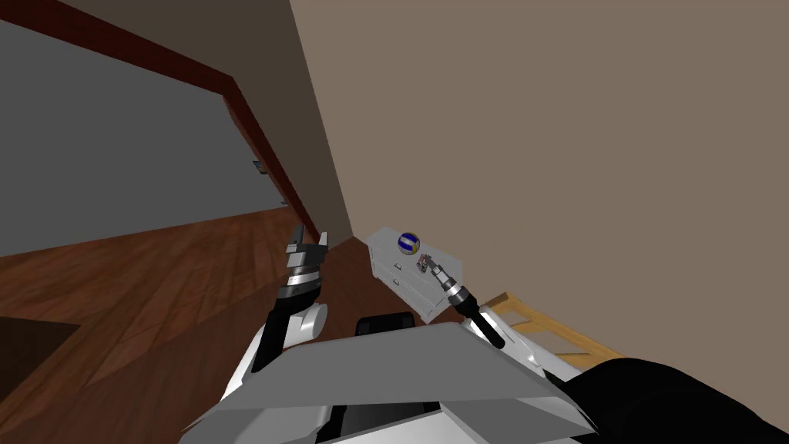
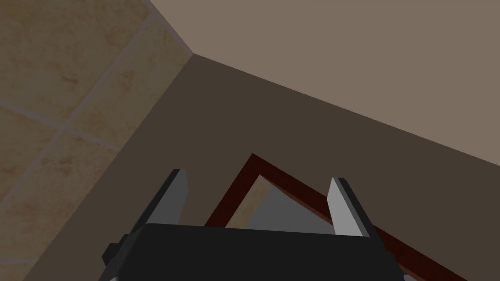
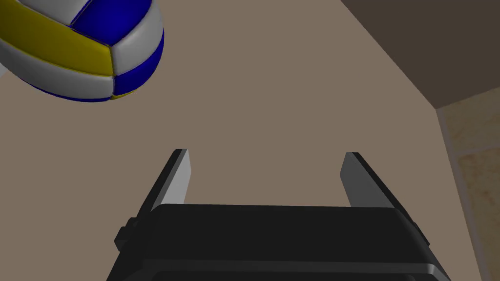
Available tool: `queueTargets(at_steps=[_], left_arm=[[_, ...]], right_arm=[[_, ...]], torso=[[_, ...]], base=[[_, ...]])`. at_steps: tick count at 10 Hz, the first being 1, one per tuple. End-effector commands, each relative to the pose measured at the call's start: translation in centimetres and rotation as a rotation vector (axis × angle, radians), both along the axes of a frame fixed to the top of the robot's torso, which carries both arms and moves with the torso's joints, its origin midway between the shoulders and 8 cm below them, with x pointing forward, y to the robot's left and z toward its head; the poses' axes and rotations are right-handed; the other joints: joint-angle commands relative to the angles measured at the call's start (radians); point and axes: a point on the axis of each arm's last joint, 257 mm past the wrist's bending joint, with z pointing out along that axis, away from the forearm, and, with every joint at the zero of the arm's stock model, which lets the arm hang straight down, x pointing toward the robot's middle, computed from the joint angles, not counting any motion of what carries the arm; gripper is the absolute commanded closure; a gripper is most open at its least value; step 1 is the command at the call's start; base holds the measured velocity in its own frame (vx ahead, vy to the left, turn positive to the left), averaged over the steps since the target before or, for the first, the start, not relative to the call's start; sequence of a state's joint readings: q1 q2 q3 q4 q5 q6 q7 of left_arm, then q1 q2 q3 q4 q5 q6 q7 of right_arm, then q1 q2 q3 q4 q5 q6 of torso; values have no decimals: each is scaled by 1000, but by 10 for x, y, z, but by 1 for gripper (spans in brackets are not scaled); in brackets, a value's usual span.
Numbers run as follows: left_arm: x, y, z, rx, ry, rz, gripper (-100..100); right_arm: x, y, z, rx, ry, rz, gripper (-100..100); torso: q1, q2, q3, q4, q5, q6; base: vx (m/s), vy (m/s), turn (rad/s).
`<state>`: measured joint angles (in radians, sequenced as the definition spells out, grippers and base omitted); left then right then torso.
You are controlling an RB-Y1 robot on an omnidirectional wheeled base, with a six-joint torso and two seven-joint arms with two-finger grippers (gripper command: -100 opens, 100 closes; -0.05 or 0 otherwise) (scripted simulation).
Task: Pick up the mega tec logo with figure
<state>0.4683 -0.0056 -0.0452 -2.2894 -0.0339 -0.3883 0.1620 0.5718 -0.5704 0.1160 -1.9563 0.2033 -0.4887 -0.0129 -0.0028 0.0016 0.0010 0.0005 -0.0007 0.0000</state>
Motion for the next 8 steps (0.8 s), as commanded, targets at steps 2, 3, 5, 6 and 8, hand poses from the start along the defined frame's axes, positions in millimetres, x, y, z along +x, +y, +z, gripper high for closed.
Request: queueTargets(at_steps=[2,3,5,6,8], left_arm=[[0,0,0,0,0,0,0],[0,0,0,0,0,0,0],[0,0,0,0,0,0,0],[0,0,0,0,0,0,0],[0,0,0,0,0,0,0]], right_arm=[[-12,-11,-44,-115,91,33,-100],[-13,-16,-51,-124,106,29,-100],[-23,-25,-78,-195,164,50,-100],[-35,-34,-103,-266,218,75,-100],[-48,-46,-127,-339,273,101,-100]], torso=[[0,-1,0,0,0,1],[0,-1,0,0,0,0],[1,-2,-1,0,0,0],[0,-2,-1,0,0,1],[1,-2,-1,0,0,1]], base=[[-41,-16,203],[-31,-7,140],[-24,-7,207],[-19,-3,252],[-15,-5,212]])
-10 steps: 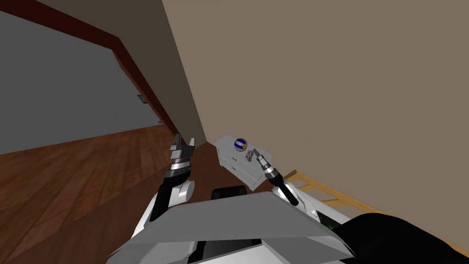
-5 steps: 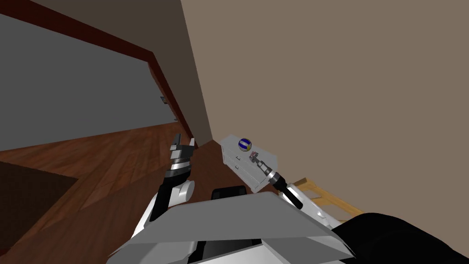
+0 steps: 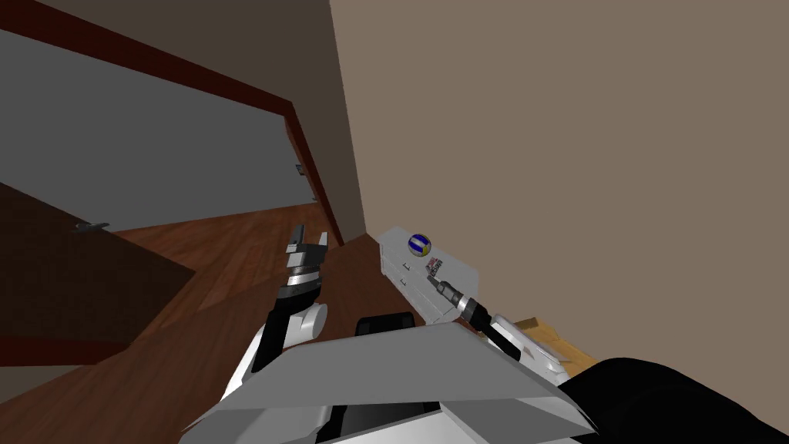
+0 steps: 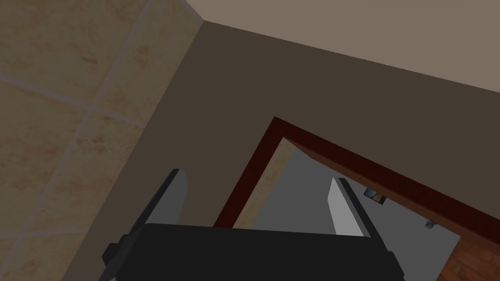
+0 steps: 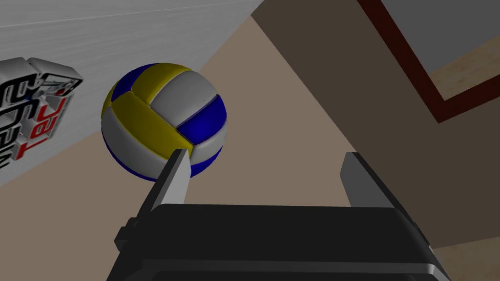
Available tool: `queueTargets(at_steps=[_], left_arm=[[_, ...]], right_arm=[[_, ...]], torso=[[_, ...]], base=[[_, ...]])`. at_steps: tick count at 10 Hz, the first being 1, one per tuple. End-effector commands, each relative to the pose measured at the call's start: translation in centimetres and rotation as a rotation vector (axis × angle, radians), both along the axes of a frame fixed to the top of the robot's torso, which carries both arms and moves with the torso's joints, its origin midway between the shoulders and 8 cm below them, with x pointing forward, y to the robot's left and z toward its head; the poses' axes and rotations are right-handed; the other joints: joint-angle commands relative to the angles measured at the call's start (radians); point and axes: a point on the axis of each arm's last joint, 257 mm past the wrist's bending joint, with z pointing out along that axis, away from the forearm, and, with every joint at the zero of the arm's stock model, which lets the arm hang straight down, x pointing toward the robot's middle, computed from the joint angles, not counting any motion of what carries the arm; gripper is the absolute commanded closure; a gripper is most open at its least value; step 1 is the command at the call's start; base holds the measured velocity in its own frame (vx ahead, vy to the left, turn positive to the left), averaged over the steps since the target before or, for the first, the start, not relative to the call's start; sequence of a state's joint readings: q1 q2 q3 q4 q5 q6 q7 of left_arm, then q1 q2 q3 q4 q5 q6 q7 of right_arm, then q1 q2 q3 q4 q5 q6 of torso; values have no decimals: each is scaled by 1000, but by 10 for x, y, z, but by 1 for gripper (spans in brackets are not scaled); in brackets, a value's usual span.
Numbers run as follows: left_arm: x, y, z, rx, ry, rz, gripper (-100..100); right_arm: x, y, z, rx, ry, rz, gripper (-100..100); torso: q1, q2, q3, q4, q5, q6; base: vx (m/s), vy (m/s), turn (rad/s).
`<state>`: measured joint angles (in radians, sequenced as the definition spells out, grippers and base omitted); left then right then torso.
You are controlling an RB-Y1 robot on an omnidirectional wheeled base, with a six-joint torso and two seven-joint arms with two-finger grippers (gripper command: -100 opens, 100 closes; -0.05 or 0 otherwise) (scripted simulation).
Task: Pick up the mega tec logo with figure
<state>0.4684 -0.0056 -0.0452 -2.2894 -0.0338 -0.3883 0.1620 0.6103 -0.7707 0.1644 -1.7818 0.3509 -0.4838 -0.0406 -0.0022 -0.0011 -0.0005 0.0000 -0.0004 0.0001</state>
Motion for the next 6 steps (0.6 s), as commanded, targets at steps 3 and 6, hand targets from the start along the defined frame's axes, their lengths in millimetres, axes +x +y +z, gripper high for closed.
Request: queueTargets(at_steps=[3,6], left_arm=[[0,0,0,0,0,0,0],[0,0,0,0,0,0,0]], right_arm=[[-32,-32,-57,-157,133,58,-100],[-54,-61,-84,-263,206,92,-100]], torso=[[0,-1,0,0,0,0],[-1,-2,-1,0,0,0]], base=[[-8,-7,288],[3,-13,165]])
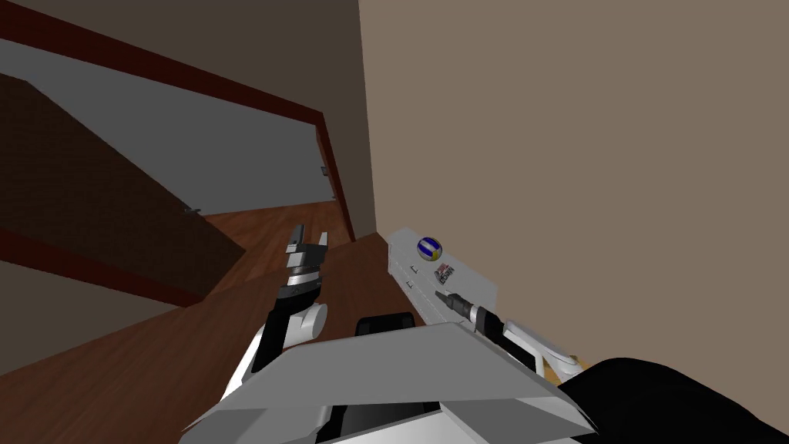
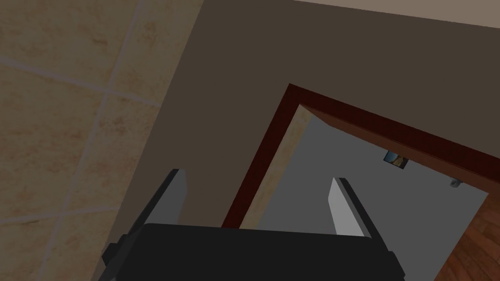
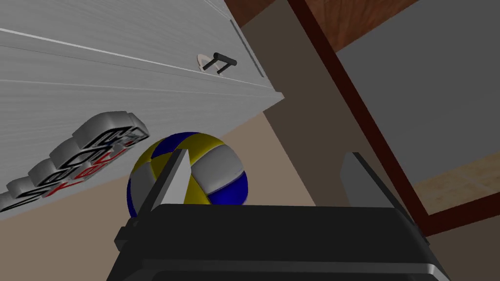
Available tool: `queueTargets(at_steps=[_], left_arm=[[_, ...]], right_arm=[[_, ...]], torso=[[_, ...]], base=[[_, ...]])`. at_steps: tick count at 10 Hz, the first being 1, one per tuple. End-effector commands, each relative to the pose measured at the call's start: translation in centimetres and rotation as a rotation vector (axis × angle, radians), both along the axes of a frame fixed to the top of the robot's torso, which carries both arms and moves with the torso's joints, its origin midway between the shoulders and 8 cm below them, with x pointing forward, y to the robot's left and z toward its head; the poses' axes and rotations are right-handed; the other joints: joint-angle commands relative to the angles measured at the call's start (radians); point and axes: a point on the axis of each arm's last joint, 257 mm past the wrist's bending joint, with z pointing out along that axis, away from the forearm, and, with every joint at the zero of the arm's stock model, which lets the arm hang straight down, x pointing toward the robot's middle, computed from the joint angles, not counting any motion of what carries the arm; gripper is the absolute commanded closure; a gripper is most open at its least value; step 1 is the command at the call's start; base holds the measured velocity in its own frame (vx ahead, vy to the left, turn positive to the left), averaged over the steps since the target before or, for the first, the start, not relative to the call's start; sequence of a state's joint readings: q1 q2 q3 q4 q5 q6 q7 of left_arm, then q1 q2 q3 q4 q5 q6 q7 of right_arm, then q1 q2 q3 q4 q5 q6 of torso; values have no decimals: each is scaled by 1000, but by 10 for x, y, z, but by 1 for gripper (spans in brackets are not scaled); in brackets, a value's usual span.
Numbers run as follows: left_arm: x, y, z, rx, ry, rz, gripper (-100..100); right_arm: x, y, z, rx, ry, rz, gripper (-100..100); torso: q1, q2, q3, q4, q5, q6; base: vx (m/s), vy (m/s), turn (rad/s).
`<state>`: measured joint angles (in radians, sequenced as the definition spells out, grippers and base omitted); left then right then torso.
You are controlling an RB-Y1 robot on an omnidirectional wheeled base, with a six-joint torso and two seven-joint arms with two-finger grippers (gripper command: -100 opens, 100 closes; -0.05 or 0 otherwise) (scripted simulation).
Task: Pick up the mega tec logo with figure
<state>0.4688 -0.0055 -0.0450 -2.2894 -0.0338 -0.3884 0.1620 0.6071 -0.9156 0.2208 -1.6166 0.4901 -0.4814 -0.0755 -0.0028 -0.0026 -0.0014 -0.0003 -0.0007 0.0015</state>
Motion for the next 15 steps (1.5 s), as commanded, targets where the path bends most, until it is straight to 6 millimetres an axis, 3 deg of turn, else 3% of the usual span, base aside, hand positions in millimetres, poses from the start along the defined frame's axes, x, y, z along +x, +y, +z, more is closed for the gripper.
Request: queueTargets(at_steps=[1,2,6,9,11,13,14,15], left_arm=[[0,0,0,0,0,0,0],[0,0,0,0,0,0,0],[0,0,0,0,0,0,0],[0,0,0,0,0,0,0],[0,0,0,0,0,0,0],[0,0,0,0,0,0,0],[0,0,0,0,0,0,0],[0,0,0,0,0,0,0]], right_arm=[[-20,-20,-19,-81,55,46,-100],[-24,-27,-23,-91,67,38,-100],[-72,-94,-54,-293,216,129,-100],[-94,-129,-64,-373,283,148,-100],[-124,-170,-69,-473,373,200,-100],[-145,-196,-72,-533,432,225,-100],[-147,-199,-72,-536,437,221,-100],[-164,-218,-72,-578,486,243,-100]], torso=[[0,0,0,0,0,0],[0,0,0,0,0,-1],[-2,-2,-1,0,-1,0],[0,-3,-1,0,0,-1],[0,-3,-2,0,0,-1],[-1,-3,-2,-1,0,0],[0,-3,-2,-1,0,-1],[0,-3,-2,-1,0,0]], base=[[10,-11,245],[13,-17,133],[28,-32,262],[30,-25,172],[40,-28,313],[41,-30,168],[35,-20,110],[37,-17,178]])
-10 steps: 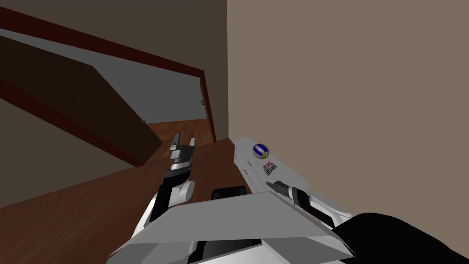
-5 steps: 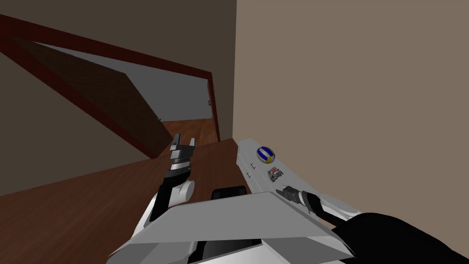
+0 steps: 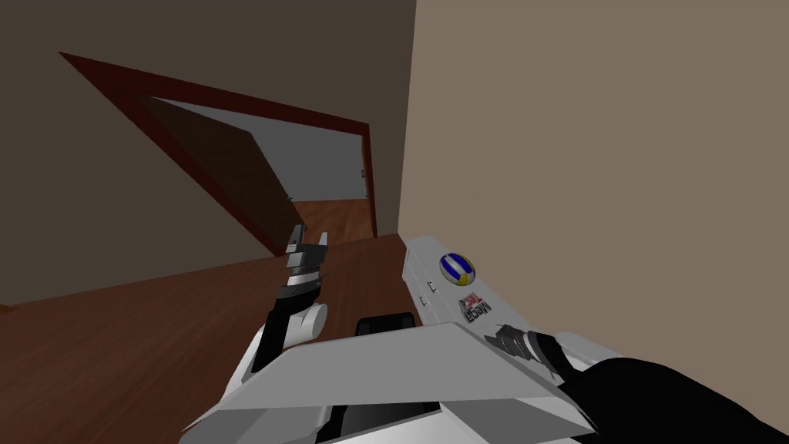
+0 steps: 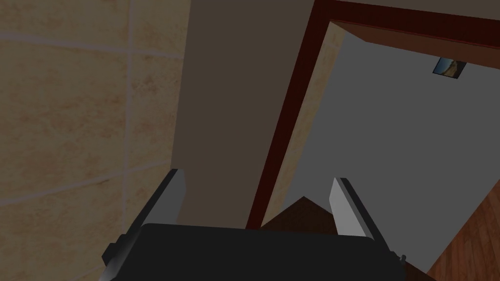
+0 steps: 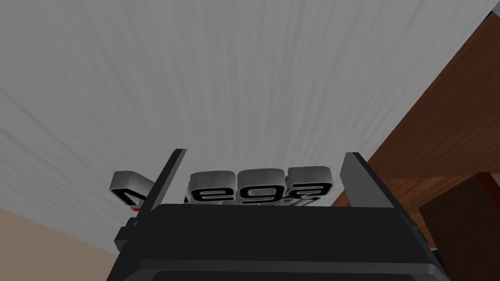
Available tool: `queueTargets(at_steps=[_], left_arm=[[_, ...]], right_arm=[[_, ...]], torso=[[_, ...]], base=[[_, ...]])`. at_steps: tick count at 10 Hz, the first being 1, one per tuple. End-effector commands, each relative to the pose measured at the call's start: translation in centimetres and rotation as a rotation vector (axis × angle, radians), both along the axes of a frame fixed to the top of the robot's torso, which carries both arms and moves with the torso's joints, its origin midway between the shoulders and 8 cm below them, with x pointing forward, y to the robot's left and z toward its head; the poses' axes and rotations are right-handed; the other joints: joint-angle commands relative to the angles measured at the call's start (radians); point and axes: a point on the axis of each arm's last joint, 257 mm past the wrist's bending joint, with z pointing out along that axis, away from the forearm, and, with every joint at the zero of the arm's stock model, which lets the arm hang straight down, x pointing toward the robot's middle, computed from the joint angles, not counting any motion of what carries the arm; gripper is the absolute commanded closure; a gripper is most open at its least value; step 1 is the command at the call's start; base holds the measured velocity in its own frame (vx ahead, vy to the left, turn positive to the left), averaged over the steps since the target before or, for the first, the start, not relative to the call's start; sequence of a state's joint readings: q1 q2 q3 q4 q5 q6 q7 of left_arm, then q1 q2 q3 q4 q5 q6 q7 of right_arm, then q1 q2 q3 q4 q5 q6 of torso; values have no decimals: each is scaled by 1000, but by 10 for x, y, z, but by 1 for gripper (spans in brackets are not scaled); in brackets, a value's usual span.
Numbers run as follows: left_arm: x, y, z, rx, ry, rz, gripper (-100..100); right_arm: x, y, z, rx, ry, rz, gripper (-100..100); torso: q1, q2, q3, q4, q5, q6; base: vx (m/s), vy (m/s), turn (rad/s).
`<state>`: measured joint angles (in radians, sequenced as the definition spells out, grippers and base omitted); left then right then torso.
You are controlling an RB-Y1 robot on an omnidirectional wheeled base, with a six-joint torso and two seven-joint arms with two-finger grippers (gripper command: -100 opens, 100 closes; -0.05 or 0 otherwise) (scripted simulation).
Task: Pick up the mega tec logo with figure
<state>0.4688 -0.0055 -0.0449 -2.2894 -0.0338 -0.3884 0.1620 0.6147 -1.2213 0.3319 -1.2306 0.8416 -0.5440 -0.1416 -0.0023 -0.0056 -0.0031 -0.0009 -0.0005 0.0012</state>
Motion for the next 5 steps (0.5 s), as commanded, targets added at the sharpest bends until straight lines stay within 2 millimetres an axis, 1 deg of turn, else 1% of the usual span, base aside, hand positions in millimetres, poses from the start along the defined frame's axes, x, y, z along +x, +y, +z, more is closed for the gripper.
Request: queueTargets(at_steps=[1,2,3,4,5], left_arm=[[0,0,0,0,0,0,0],[0,0,0,0,0,0,0],[0,0,0,0,0,0,0],[0,0,0,0,0,0,0],[0,0,0,0,0,0,0]], right_arm=[[-7,-11,-1,-22,25,8,-100],[-24,-28,0,-59,74,24,-100],[-24,-28,0,-59,74,24,-100],[-41,-43,1,-91,119,38,-100],[-57,-55,2,-117,162,50,-100]], torso=[[0,0,0,0,0,0],[0,0,0,0,0,0],[0,0,0,0,0,0],[0,0,0,0,0,1],[1,0,0,0,0,0]], base=[[30,-21,116],[38,-17,258],[32,-17,103],[33,-11,153],[55,-20,258]])
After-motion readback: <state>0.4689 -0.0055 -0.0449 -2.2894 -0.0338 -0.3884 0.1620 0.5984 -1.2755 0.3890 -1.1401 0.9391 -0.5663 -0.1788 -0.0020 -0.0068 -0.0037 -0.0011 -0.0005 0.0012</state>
